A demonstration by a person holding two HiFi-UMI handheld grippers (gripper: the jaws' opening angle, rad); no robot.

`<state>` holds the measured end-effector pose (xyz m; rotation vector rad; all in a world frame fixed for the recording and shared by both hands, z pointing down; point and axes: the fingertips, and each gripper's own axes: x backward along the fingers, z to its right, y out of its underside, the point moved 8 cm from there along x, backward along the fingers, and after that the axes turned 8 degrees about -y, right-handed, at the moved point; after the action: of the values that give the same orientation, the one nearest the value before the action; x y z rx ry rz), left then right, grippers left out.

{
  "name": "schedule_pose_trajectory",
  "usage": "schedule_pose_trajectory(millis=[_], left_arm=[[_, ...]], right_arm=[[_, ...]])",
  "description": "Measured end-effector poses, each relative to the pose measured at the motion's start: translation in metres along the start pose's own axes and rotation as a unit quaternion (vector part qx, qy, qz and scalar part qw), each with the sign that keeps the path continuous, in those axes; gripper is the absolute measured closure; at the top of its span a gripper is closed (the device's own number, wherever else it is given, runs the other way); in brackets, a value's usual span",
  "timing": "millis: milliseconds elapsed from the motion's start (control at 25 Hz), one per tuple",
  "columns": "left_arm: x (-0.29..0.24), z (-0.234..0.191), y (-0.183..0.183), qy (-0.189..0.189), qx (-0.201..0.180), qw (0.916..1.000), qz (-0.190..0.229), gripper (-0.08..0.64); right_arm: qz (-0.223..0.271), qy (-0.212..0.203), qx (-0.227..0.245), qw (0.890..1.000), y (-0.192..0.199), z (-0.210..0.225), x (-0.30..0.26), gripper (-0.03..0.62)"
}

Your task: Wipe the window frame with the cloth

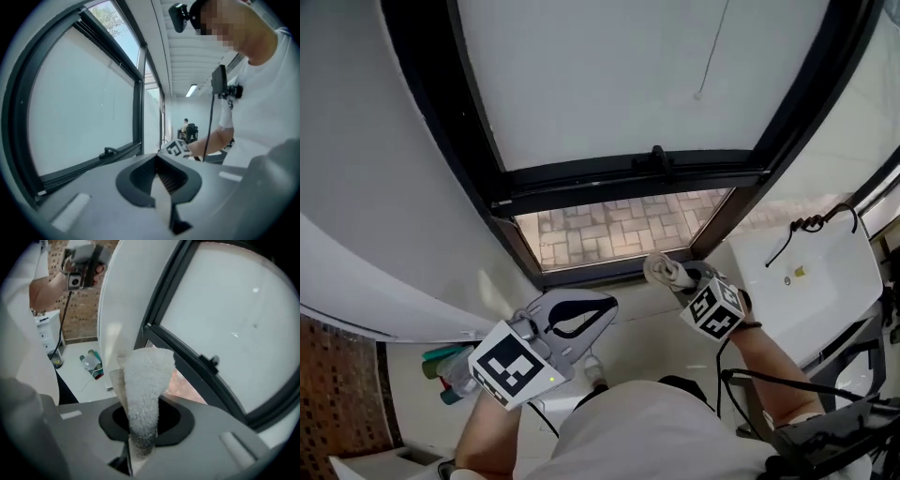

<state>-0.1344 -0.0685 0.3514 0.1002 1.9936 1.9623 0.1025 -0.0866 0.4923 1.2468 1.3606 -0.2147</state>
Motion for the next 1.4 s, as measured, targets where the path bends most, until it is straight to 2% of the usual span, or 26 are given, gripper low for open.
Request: schedule_pose_trajectory(millis=[80,200,360,520,640,800,960,1040,1200,1400], left_arm=[[-0.015,0.016,0.006,-0.017,0.0,0.9999,-0.004,0.537],[-0.038,0.045,0.013,-0.04,0.009,0.9991,-0.013,0.537],[-0.062,0.105,0.011,-0.073,0.037,0.9965,-0.014,0.538],[-0.077,0.159,0.013,-0.097,0.05,0.994,-0.012,0.537],[-0.079,0.192,0.018,-0.126,0.056,0.9902,-0.018,0.538],[-0.083,0.214,0.02,-0.126,0.063,0.9893,-0.037,0.537],[-0.086,0.24,0.021,-0.117,0.058,0.9909,-0.032,0.537],[-0.085,0.25,0.023,-0.112,0.05,0.9921,-0.028,0.537],[-0.088,0.256,0.016,-0.114,0.055,0.9917,-0.026,0.537],[-0.08,0.263,0.017,-0.129,0.055,0.9897,-0.027,0.538]], right_arm=[[0.022,0.025,-0.068,0.997,0.05,-0.001,0.036,0.525],[0.066,0.054,-0.155,0.984,0.12,-0.005,0.083,0.525],[0.095,0.074,-0.192,0.974,0.186,-0.021,0.145,0.523],[0.13,0.075,-0.218,0.964,0.228,-0.026,0.187,0.523],[0.146,0.065,-0.217,0.963,0.244,-0.025,0.202,0.523],[0.176,0.067,-0.231,0.955,0.253,-0.047,0.239,0.523],[0.209,0.074,-0.229,0.948,0.258,-0.072,0.264,0.523],[0.22,0.078,-0.22,0.947,0.257,-0.085,0.269,0.523],[0.232,0.072,-0.211,0.947,0.25,-0.08,0.276,0.523],[0.235,0.062,-0.206,0.948,0.249,-0.089,0.277,0.523]])
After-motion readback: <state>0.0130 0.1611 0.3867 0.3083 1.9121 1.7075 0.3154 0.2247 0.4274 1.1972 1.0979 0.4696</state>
